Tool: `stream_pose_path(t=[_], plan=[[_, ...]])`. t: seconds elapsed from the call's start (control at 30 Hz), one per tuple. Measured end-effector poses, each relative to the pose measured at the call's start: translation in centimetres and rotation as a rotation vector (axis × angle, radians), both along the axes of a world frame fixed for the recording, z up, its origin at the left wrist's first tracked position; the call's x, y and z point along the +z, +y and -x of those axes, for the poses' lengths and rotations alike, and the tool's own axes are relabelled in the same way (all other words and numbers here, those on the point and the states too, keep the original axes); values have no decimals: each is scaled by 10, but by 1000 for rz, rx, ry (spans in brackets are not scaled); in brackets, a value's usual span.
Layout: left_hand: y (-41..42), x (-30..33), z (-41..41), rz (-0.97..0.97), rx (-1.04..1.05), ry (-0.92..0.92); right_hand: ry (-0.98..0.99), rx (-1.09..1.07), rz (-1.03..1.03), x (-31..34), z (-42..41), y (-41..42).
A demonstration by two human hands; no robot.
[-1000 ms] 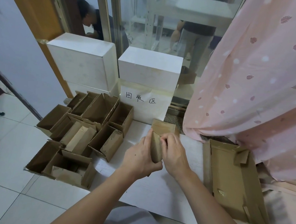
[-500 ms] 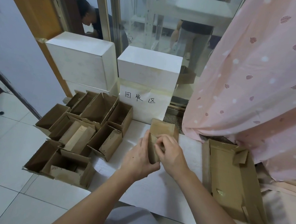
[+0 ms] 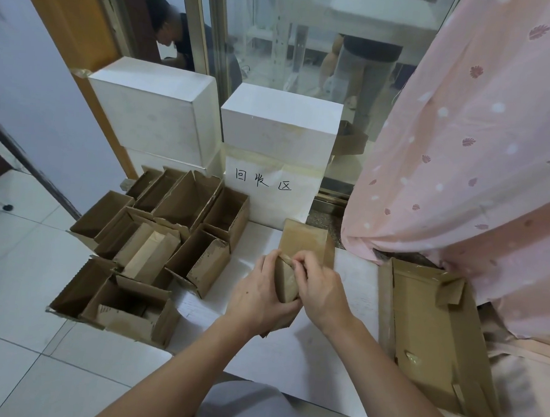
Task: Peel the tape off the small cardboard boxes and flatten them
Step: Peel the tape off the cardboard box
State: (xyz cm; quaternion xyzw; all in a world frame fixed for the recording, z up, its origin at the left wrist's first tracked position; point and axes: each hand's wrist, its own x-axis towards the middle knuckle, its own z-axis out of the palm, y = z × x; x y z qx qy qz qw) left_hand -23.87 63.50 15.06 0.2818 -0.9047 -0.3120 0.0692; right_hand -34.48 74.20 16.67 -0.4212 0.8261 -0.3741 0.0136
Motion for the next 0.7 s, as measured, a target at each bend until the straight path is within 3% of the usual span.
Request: stream_pose_path(t=[0.17, 0.3, 0.47, 0.57, 0.7], plan=[[-3, 0, -2, -50, 37, 44, 130, 110, -13, -6, 1, -3], [-10, -3, -5, -86, 44, 73, 70, 213, 8, -2, -4, -6], [-13, -2, -10, -64, 60, 86, -274, 123, 53, 7, -6, -6], [-11, -2, -9, -52, 55, 98, -232, 105, -40, 4, -5, -9], [-11, 1, -6, -17, 37, 83, -201, 10, 13, -1, -6, -13]])
